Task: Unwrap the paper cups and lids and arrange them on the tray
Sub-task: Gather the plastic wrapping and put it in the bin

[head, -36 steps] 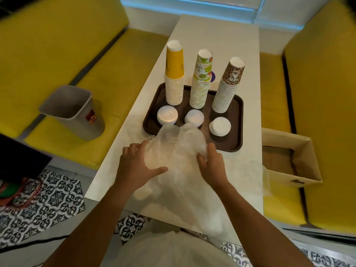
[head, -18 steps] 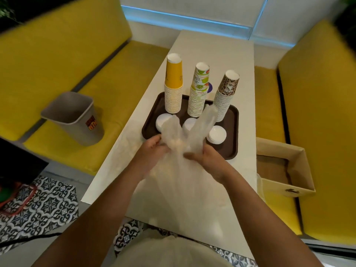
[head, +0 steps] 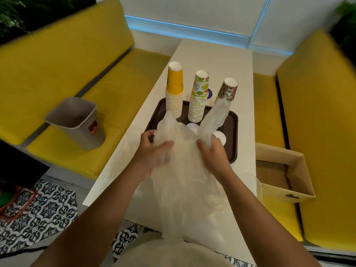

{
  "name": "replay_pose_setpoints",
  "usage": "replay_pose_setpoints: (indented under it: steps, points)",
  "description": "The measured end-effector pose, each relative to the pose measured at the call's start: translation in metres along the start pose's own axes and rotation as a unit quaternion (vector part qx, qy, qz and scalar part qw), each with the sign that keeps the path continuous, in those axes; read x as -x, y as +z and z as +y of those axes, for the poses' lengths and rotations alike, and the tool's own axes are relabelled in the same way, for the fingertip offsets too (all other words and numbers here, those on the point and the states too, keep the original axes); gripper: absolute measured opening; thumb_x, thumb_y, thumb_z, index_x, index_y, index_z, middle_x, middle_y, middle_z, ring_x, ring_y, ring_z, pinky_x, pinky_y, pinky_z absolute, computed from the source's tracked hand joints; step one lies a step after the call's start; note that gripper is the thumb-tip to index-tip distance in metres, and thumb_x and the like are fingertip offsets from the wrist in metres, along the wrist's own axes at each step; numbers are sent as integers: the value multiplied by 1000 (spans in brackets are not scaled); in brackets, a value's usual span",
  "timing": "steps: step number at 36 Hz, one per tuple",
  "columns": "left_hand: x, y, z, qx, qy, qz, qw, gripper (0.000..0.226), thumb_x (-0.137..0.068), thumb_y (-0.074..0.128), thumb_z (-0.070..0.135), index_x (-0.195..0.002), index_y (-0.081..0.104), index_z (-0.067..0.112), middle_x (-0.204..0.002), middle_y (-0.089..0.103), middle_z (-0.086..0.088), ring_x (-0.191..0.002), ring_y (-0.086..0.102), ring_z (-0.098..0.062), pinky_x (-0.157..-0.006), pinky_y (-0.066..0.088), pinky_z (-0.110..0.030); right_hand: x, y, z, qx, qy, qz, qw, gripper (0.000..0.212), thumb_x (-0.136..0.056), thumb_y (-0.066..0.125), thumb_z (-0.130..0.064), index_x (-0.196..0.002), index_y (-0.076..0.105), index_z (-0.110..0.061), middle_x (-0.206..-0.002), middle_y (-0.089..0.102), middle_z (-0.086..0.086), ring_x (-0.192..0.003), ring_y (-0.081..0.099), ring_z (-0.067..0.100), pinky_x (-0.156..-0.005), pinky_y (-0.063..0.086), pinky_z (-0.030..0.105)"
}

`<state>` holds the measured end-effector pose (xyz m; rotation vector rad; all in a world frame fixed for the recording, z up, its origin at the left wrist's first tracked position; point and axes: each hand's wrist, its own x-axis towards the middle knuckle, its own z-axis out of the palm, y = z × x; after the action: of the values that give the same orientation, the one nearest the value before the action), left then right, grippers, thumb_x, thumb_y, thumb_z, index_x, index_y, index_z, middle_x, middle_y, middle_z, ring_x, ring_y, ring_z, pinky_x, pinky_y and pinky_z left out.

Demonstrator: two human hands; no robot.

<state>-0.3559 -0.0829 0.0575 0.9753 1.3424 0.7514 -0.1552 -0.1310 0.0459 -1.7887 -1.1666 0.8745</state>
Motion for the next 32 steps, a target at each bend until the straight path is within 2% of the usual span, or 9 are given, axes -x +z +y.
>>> replay_pose_setpoints:
  steps: [4, 7, 9, 14, 17, 20, 24, 28, 32]
  points:
    - [-7, -10, -8, -117, 44, 54, 991, 74, -79, 87, 46, -140, 44, 37, -136, 59, 4, -116, 63, -24, -93, 61, -50, 7, -10, -9, 81, -57, 47, 994, 31, -107, 55, -33, -130, 57, -13, -120, 54, 3, -105, 55, 18, -93, 48, 36]
    - [-7, -10, -5, -151, 55, 74, 984, 79, -80, 86, 50, -145, 43, 35, -139, 56, 4, -120, 61, -25, -99, 58, -53, 17, -21, -28, 69, -85, -18, 994, 39, -104, 60, -42, -136, 52, -21, -107, 61, -19, -95, 64, 4, -84, 54, 26]
    - [-6, -7, -4, -149, 61, 74, 984, 79, -82, 84, 51, -147, 42, 36, -135, 54, 9, -120, 59, -22, -99, 58, -51, 20, -23, -40, 40, -95, -52, 993, 43, -102, 62, -48, -137, 51, -24, -112, 64, -19, -100, 65, -1, -82, 56, 23]
    - [-4, 8, 0, -38, 5, 24, 999, 84, -74, 76, 68, -146, 45, 38, -133, 62, 4, -113, 65, -23, -87, 62, -44, 16, 4, -51, 92, -101, -91, 986, 53, -98, 66, -52, -130, 45, -17, -121, 66, 3, -107, 66, 25, -89, 57, 46]
    - [7, 15, 9, 87, -43, -62, 993, 43, -100, 56, 54, -135, 58, 28, -114, 74, -2, -98, 73, -22, -69, 61, -32, 13, 23, -42, 165, -72, -121, 976, 64, -93, 67, -63, -125, 32, -19, -123, 67, 12, -106, 68, 33, -82, 57, 47]
    - [10, 9, 6, 182, -80, -159, 967, 59, -100, 34, 69, -133, 64, 30, -125, 75, -4, -112, 73, -22, -85, 59, -39, 9, 30, -34, 226, -31, -121, 966, 87, -91, 68, -65, -146, 23, -16, -132, 63, 11, -108, 67, 31, -77, 55, 41]
    - [6, 12, 0, 95, -36, -109, 989, 38, -91, 68, 51, -124, 69, 33, -116, 78, 1, -108, 74, -22, -82, 62, -38, 5, 28, -28, 150, -43, -125, 980, 76, -87, 77, -57, -137, 30, -23, -128, 62, 4, -101, 66, 21, -70, 57, 30]
    - [-4, 6, -1, 13, 8, -45, 999, 40, -89, 76, 33, -128, 68, 38, -117, 76, 4, -109, 73, -26, -95, 60, -52, 5, 14, -14, -3, -67, -107, 992, 106, -76, 83, -63, -157, 17, -45, -151, 33, -1, -138, 48, 22, -111, 51, 42]
    - [-7, 4, 20, 9, 11, -88, 996, 63, -88, 80, 30, -144, 52, 38, -127, 71, 4, -111, 72, -24, -90, 62, -49, 12, 0, -4, 15, -158, -184, 970, 127, -77, 91, -45, -160, -4, -58, -168, 14, -19, -157, 20, 8, -126, 31, 35]
